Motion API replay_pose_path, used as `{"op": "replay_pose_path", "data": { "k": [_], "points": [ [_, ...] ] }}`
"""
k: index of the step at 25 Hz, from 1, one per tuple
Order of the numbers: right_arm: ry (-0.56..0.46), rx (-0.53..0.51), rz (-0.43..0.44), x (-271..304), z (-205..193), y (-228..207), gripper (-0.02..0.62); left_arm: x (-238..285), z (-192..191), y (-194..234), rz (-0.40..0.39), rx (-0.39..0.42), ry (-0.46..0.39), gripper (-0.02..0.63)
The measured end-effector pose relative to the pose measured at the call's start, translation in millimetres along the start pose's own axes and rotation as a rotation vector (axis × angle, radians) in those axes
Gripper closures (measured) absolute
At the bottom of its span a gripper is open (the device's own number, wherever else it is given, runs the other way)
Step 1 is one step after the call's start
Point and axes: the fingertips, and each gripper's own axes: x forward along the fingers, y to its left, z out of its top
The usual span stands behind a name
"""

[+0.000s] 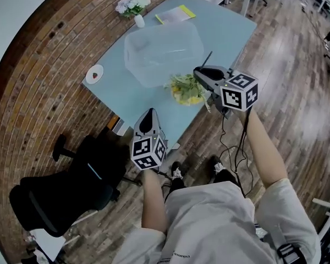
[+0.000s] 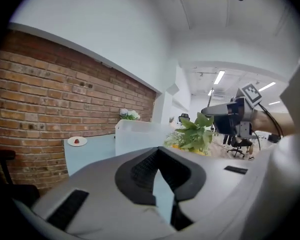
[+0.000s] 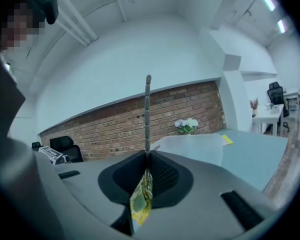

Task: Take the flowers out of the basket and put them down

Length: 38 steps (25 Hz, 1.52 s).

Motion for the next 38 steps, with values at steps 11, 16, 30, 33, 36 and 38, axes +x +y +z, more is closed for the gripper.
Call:
{"op": "replay_pose_path", "data": {
  "k": [11,16,30,33,36,38],
  "points": [
    [-0.187,0.688,-0.169,63,-94,23,0.543,-17,-23,90,-0.120,0.028,0.084,0.583],
    [-0.300,0.984,-0.224,82,-154,23,0.542,-24,-34,104,-0.155,0.024,0.108,0.583],
    [-0.434,1.478,-0.424,107,-297,26,0.538,-27,-77,108,-0.185,-0.025,0.172,0.583],
    [-0.453,1.517,-0.466,108,-304,19,0.505,-31,-79,109,-0.180,-0.052,0.170,0.583],
    [-0.462,1.543,-0.485,110,-309,18,0.407,-36,-81,111,-0.192,-0.052,0.170,0.583],
    [-0.446,1.549,-0.502,113,-310,18,0.303,-36,-81,116,-0.187,-0.055,0.169,0.583]
  ]
}}
